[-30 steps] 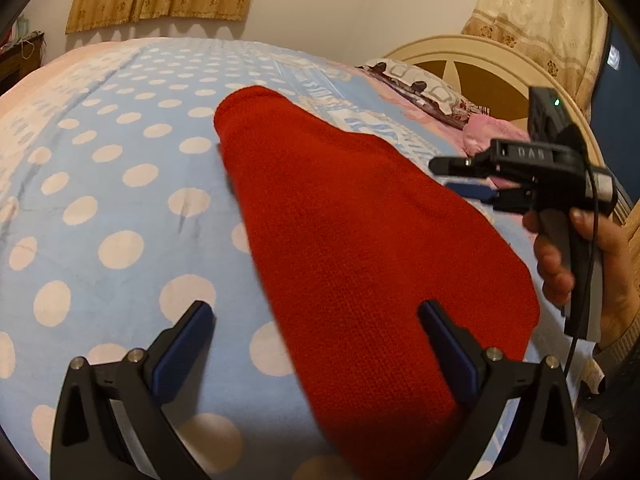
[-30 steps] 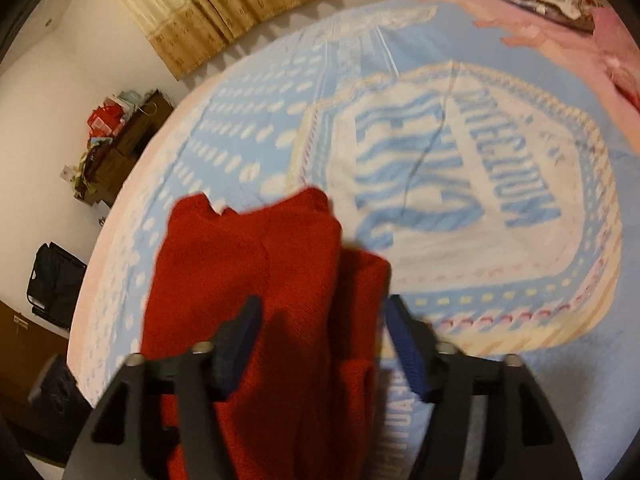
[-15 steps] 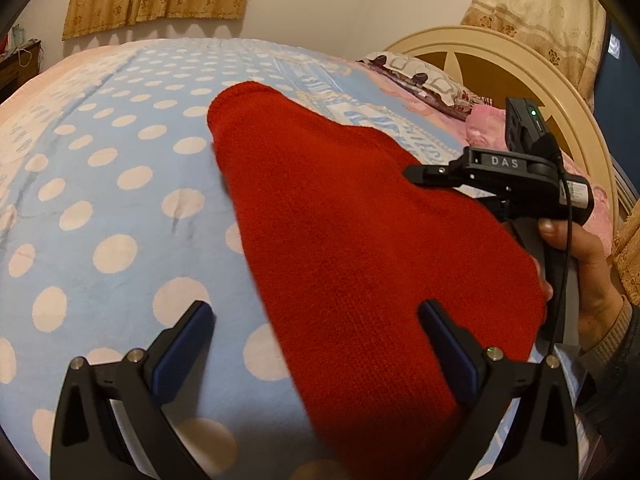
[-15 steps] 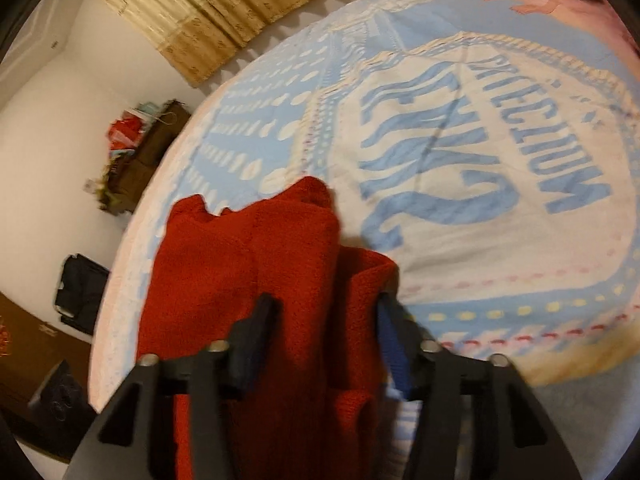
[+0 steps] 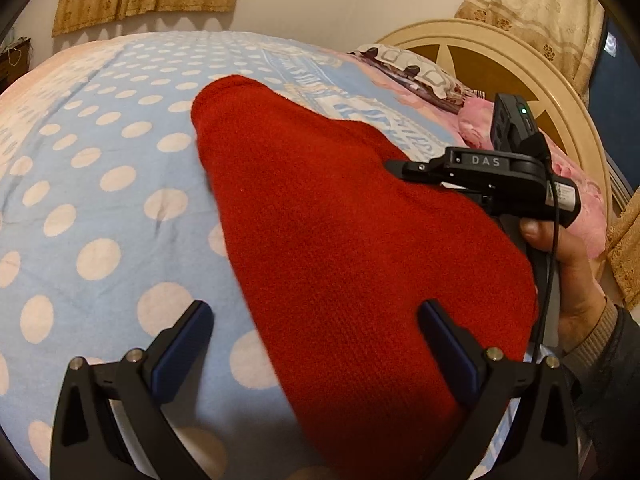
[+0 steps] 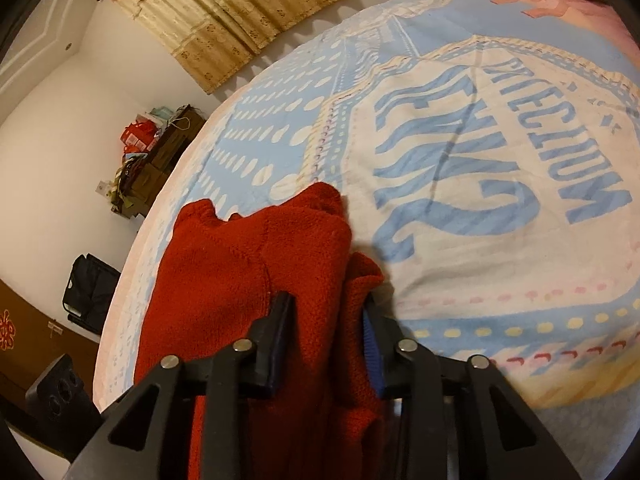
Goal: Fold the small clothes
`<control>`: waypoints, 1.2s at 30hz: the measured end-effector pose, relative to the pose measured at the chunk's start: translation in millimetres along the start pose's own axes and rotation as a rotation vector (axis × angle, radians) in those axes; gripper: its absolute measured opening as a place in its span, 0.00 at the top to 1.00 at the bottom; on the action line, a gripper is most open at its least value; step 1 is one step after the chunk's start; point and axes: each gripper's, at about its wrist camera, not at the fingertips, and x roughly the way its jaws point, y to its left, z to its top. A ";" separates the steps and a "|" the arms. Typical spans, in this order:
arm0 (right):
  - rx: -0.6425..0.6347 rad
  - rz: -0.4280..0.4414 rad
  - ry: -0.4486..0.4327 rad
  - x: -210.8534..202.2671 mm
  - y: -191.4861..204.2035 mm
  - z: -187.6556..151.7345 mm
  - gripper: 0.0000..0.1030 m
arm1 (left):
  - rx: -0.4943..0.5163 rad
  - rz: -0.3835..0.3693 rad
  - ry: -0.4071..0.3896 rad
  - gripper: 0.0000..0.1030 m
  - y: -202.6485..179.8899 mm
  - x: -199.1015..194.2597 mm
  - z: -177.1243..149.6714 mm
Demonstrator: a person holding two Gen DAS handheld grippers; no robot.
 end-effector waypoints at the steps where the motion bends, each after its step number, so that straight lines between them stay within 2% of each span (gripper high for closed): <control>1: 0.000 0.001 -0.002 0.1 0.3 -0.2 0.69 | 0.001 -0.001 0.000 0.00 0.1 -0.5 -0.3; 5: -0.004 0.005 -0.014 -0.6 0.1 -2.2 0.70 | 0.011 -0.004 -0.001 0.02 -0.4 -2.3 -1.4; 11: -0.023 -0.006 -0.028 -1.5 2.2 -4.5 0.71 | 0.029 -0.072 0.001 0.18 -3.0 -2.9 -0.6; 13: -0.030 -0.011 -0.033 -1.8 3.7 -5.3 0.72 | 0.036 -0.075 -0.003 0.22 -4.6 -3.3 0.1; 21: -0.081 -0.045 -0.071 -5.7 13.0 -8.8 0.75 | 0.091 -0.038 -0.037 0.43 -16.3 -10.4 1.5; 24: -0.098 -0.041 -0.091 -9.9 16.1 -10.2 0.76 | 0.087 -0.021 -0.041 0.48 -16.3 -12.7 2.7; 36: -0.130 0.012 -0.134 -22.3 29.4 -14.2 0.77 | 0.102 0.019 -0.047 0.55 -18.2 -26.5 4.1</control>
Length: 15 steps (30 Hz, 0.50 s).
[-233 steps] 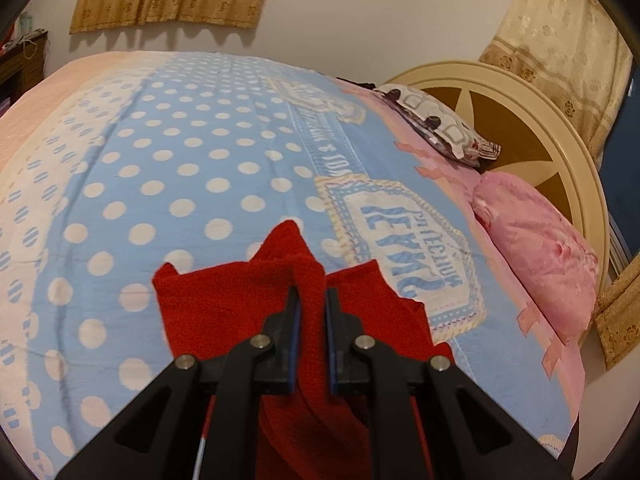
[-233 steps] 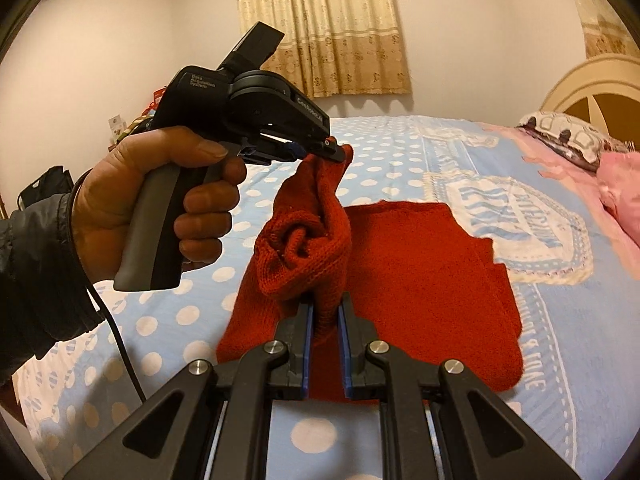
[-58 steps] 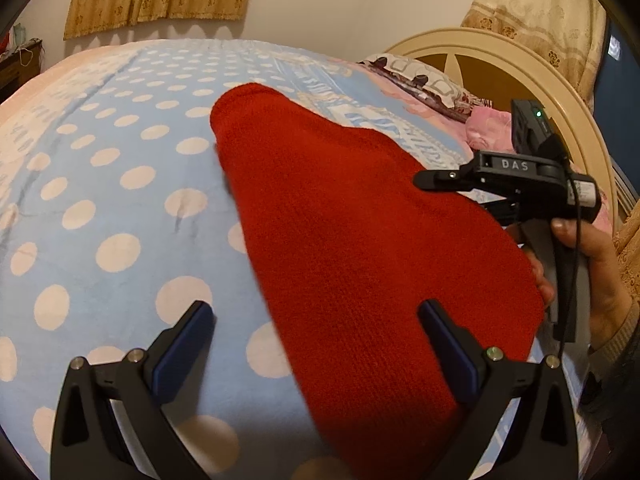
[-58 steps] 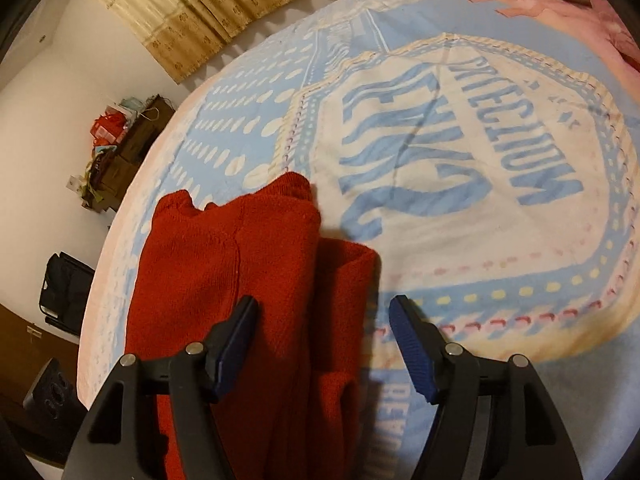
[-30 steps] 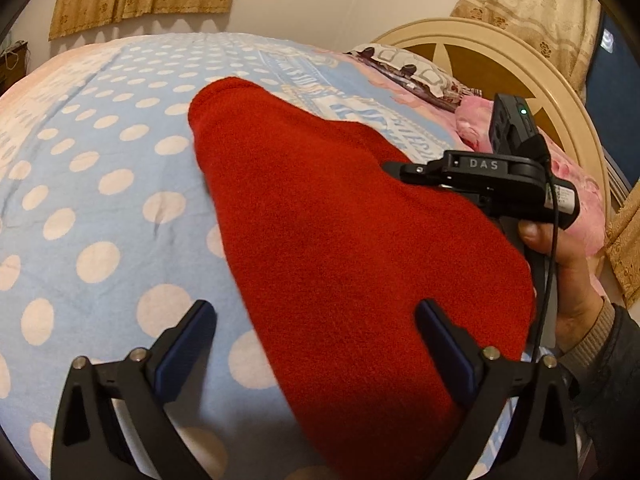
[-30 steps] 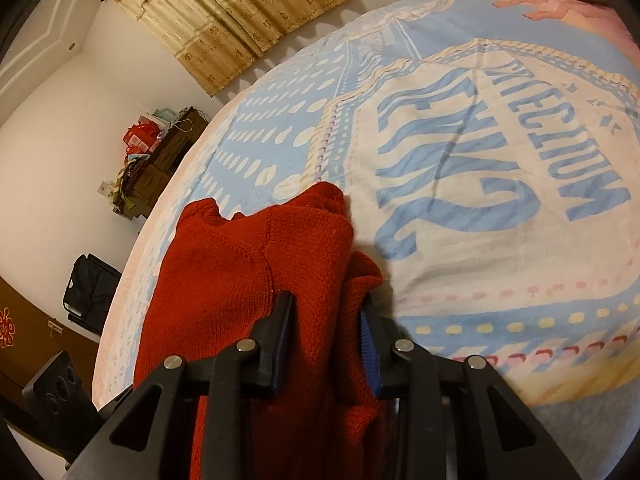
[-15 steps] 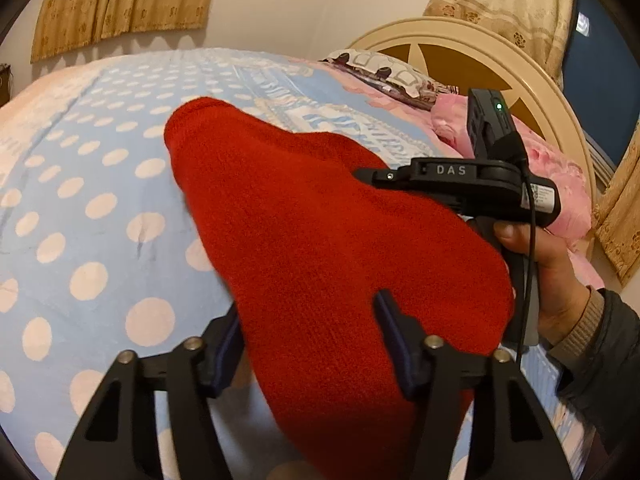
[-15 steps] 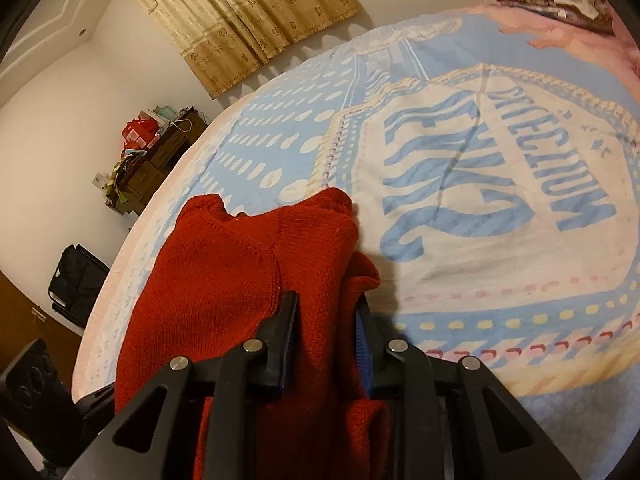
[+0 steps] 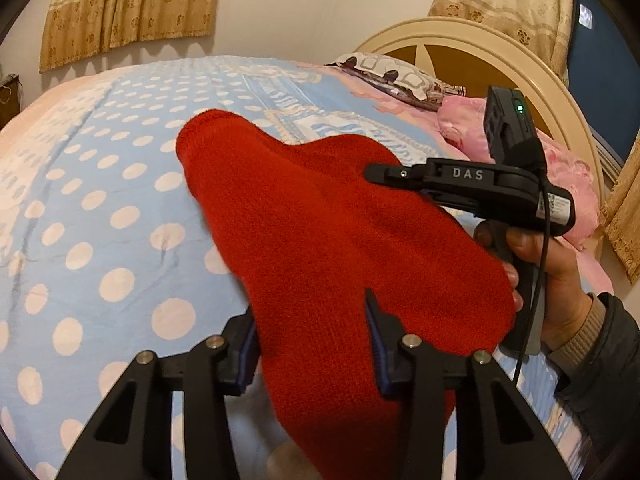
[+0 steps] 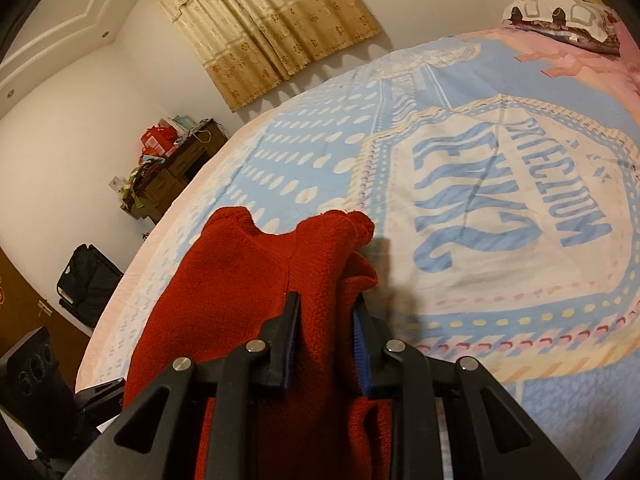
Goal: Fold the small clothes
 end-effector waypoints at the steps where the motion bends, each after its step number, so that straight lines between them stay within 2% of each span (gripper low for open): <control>1: -0.002 0.004 0.000 -0.5 1.4 -0.5 0.77 | 0.001 0.003 -0.002 0.55 0.1 -2.6 -0.3; 9: -0.041 0.049 -0.008 -6.8 30.4 -12.2 0.77 | 0.006 0.054 -0.018 0.57 0.8 -27.8 -8.2; 15: -0.035 0.063 0.009 -6.9 50.0 -28.9 0.77 | -0.003 0.057 -0.035 0.57 5.3 -51.8 -14.3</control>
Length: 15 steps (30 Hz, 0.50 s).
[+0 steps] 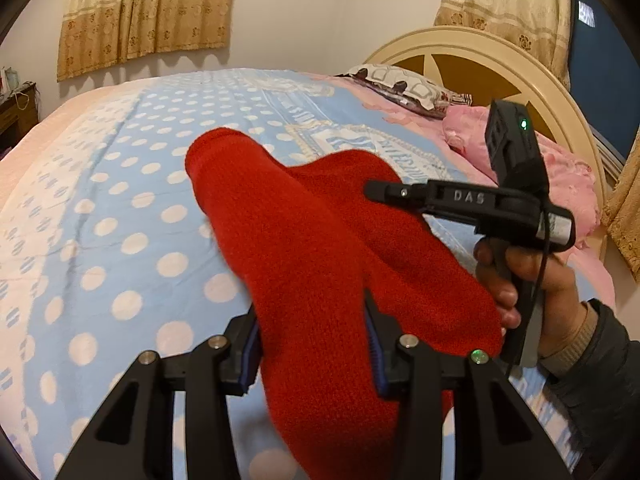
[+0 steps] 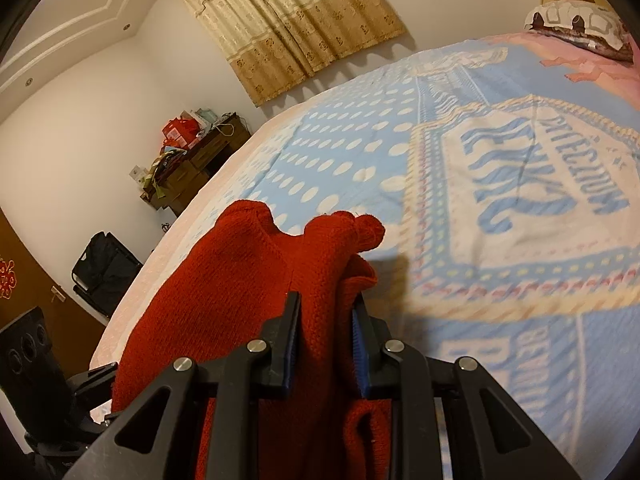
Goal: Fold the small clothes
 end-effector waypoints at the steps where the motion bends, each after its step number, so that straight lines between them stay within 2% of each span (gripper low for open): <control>1: -0.003 0.001 0.003 0.5 3.9 -2.7 0.77 | 0.000 0.000 -0.001 0.57 1.5 -3.1 -1.2; 7: -0.007 0.016 0.007 2.9 26.5 -16.0 0.77 | 0.015 0.021 -0.014 0.57 7.3 -20.2 -9.9; 15: -0.029 0.060 0.007 5.6 70.6 -23.5 0.78 | -0.013 0.039 -0.036 0.58 27.6 -46.7 -25.0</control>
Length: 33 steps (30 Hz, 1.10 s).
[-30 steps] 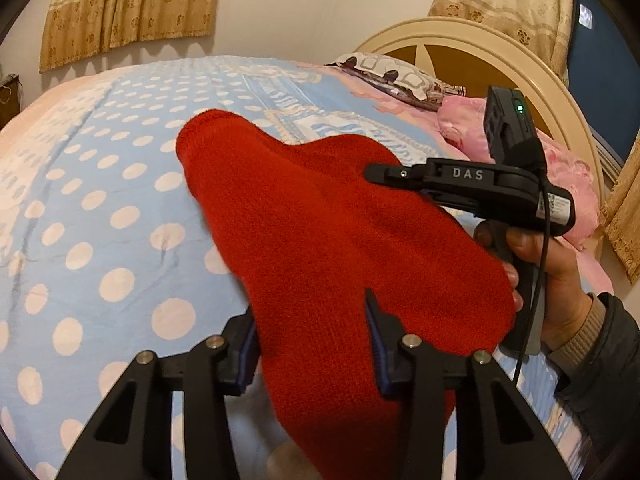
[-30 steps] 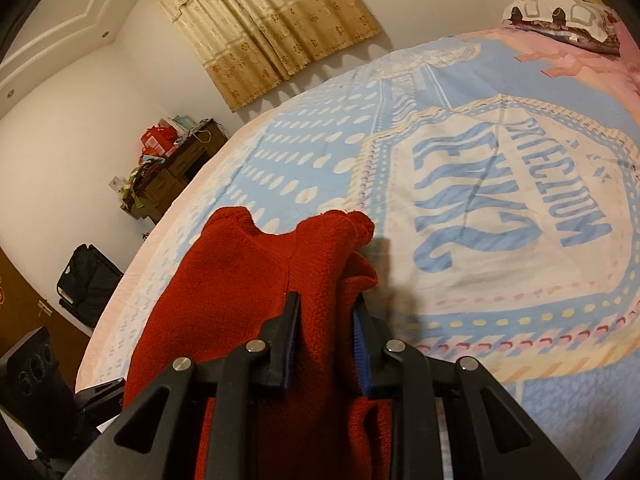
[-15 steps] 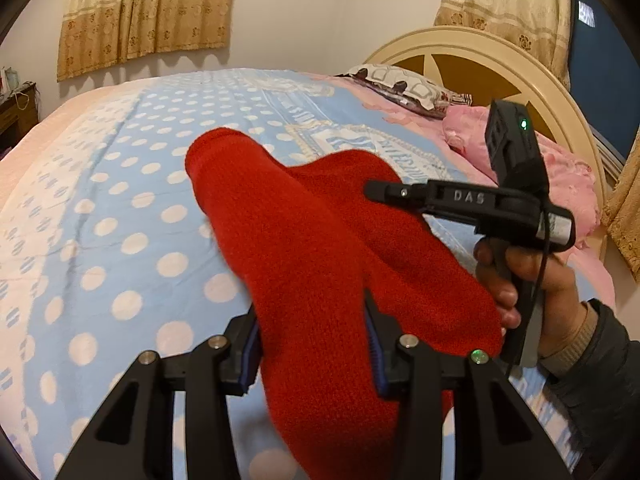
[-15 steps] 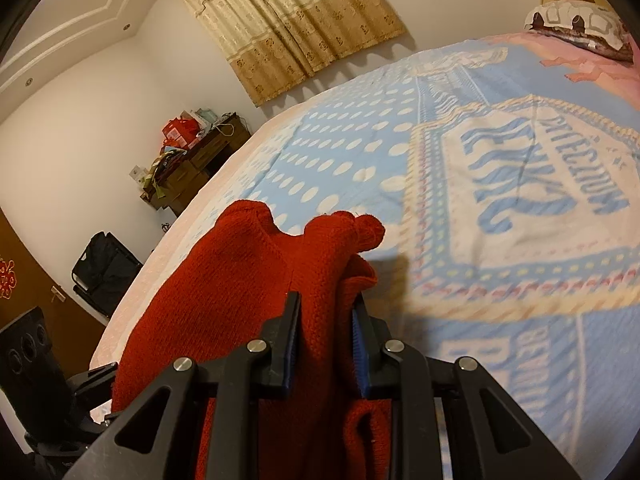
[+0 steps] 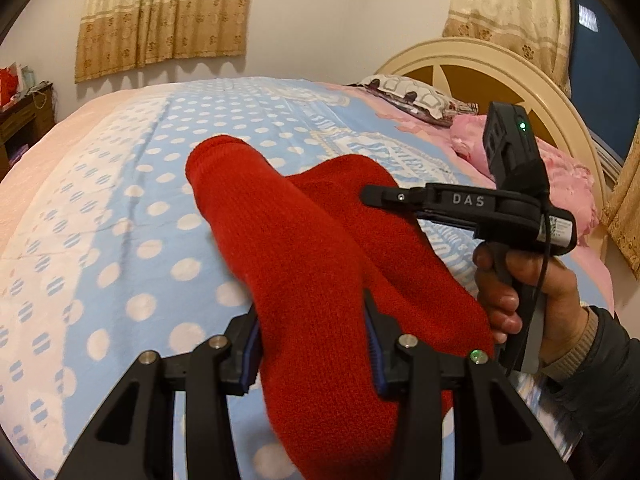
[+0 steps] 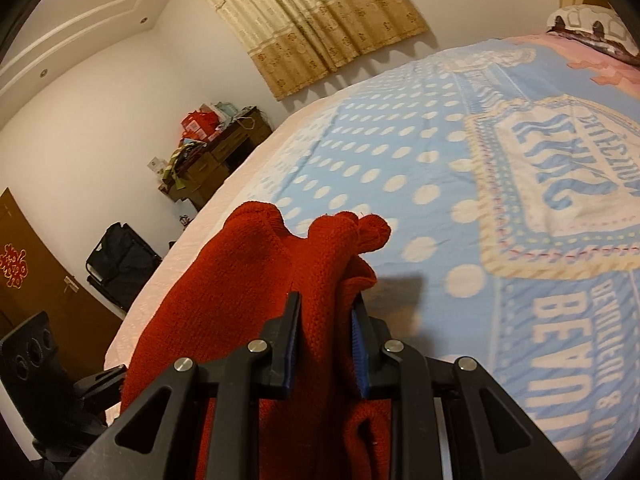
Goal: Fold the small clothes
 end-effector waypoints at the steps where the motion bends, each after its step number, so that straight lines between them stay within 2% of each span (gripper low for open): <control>1: -0.005 0.008 0.003 1.8 7.3 -0.6 0.78 | -0.003 0.005 -0.005 0.58 3.4 -4.8 -1.9; 10: -0.029 0.070 0.033 24.9 58.3 -7.9 0.79 | -0.055 0.053 -0.038 0.58 36.2 -44.2 -17.4; 20: -0.068 0.122 0.077 56.7 108.6 -19.1 0.80 | -0.095 0.111 -0.046 0.58 63.1 -70.1 -34.0; 33: -0.110 0.159 0.130 87.3 147.4 -28.8 0.81 | -0.136 0.152 -0.060 0.58 87.1 -91.0 -51.1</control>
